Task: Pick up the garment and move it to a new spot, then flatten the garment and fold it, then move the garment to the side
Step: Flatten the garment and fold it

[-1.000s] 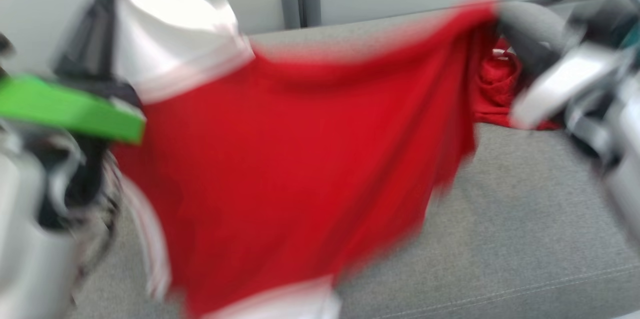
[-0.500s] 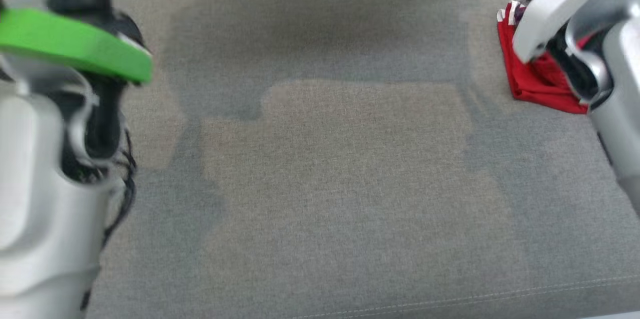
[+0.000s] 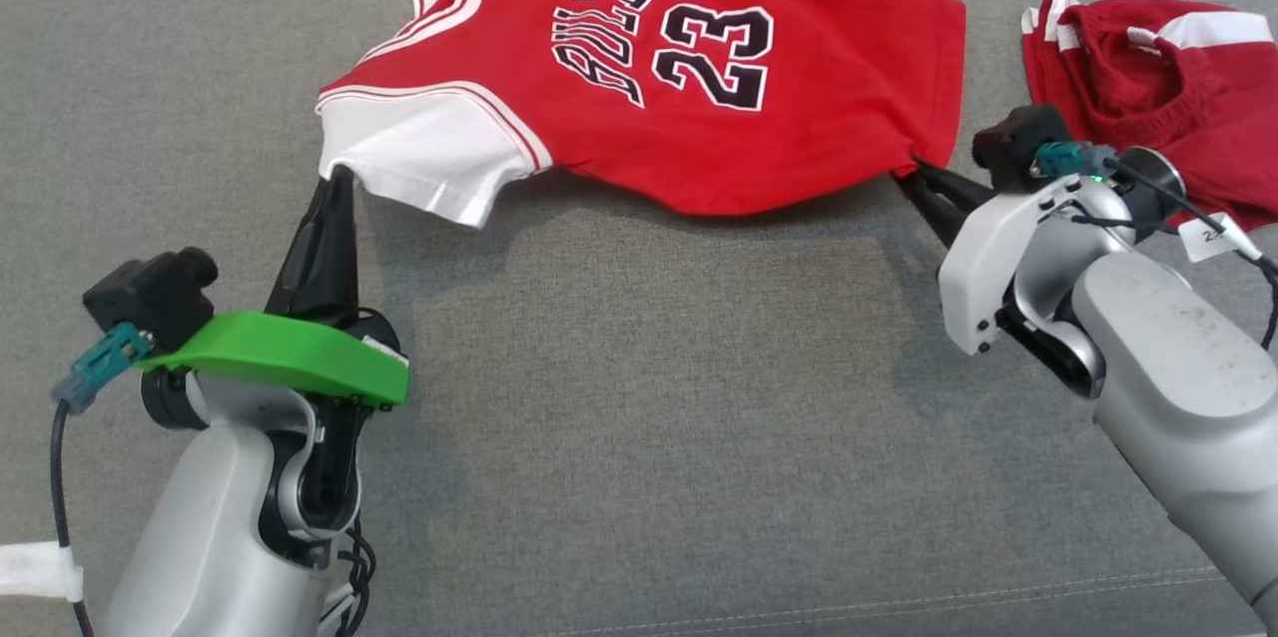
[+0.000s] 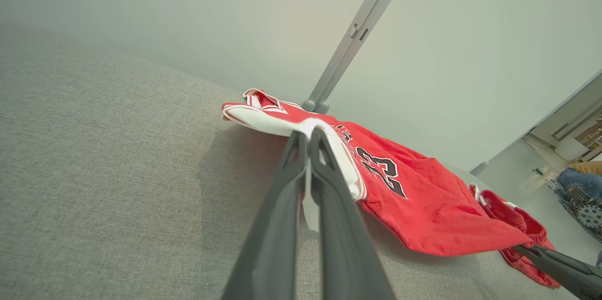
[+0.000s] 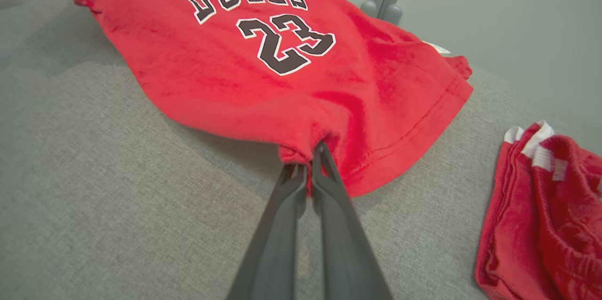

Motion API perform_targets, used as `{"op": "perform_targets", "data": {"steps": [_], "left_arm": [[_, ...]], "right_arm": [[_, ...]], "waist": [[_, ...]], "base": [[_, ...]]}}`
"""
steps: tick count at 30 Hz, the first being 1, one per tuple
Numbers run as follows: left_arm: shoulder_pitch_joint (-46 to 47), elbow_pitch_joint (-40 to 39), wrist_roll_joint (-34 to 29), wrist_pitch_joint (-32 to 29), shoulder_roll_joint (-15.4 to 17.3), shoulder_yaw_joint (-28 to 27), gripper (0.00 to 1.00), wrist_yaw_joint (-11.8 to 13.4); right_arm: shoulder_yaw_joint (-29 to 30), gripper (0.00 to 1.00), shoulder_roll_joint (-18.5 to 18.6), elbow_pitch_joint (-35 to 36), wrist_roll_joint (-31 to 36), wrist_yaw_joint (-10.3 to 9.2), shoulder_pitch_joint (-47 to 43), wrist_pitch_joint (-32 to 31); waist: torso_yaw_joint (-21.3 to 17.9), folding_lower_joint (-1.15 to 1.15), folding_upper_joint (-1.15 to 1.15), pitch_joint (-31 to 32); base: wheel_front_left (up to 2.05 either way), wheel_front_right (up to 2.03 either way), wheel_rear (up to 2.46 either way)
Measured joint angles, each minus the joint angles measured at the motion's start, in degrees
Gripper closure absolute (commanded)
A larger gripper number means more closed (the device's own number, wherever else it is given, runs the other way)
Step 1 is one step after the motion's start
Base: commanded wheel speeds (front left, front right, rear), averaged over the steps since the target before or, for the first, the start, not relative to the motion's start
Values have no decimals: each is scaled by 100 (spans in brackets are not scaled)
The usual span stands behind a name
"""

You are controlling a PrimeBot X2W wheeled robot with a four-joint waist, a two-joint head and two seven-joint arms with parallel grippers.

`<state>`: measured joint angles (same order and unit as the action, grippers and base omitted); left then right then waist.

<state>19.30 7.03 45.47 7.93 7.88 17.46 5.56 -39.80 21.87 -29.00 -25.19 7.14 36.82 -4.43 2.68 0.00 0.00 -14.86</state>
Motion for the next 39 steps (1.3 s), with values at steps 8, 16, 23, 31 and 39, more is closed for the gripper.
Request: {"op": "perform_targets", "data": {"steps": [8, 16, 23, 31, 39], "left_arm": [[-712, -200, -43, 401, -26, -9, 100, -10], [-1616, -212, -77, 475, -130, 130, 100, -10], [-2430, -421, -30, 485, -140, 64, 100, -1], [-3061, -708, -78, 525, -69, -38, 100, 35], [-3456, -876, -151, 464, 113, -54, 100, 57]], "right_arm": [[-481, 100, 232, 138, 7, 0, -254, 530], [-740, 100, 565, 76, -10, 0, -804, 748], [-859, 100, 816, 80, -68, 0, -1282, 818], [-939, 100, 890, 357, -220, 0, -1822, 890], [-1079, 100, 922, 488, -218, -9, -2237, 890]], "waist": [[49, 0, 0, 304], [258, 0, 0, 615], [416, 0, 0, 912], [528, 0, 0, 1041], [493, 0, 0, 1034]], "base": [[0, 0, 0], [0, 0, 0], [0, 0, 0], [0, 0, 0], [0, 0, 0]]}}
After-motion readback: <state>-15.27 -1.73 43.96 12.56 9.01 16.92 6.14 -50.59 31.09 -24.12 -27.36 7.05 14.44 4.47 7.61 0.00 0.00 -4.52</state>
